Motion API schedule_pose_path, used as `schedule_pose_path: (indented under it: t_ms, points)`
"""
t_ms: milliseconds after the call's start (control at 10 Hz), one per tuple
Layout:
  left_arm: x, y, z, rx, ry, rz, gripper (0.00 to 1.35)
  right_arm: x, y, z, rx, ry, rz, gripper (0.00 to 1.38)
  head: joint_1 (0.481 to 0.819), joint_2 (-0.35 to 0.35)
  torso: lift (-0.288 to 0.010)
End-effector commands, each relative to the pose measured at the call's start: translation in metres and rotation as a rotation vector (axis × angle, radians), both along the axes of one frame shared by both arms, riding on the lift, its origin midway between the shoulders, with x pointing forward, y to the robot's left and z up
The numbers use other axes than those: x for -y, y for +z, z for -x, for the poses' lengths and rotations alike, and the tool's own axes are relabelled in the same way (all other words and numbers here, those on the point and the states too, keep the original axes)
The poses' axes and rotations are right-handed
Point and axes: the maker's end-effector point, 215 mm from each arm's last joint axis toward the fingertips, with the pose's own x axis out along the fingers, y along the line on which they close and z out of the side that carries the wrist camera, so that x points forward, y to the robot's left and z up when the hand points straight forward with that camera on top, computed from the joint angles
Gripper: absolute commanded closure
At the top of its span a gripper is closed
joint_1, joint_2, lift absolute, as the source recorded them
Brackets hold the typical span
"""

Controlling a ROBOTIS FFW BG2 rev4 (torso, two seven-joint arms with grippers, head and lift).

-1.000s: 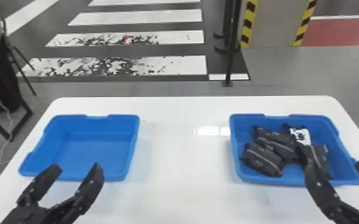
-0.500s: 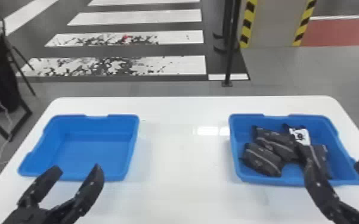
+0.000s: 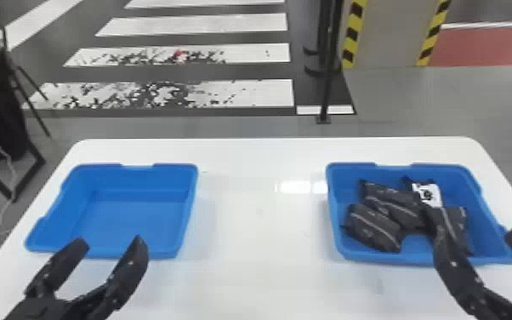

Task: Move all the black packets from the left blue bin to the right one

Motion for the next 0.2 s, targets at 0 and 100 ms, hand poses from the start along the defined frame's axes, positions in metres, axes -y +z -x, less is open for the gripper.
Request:
schedule_pose_path:
  t_ms: [0,100]
  points:
    - [0.0000,-0.0004,0.0001,-0.001,0.000,0.000,0.17,0.0000,0.0003,-0.0002,0.001,0.000,0.000,0.22,0.695,0.079,-0.154]
    - [0.0002,-0.0003,0.0001,-0.001,0.000,0.002,0.17,0.0000,0.0003,-0.0002,0.001,0.000,0.000,0.22,0.695,0.079,-0.154]
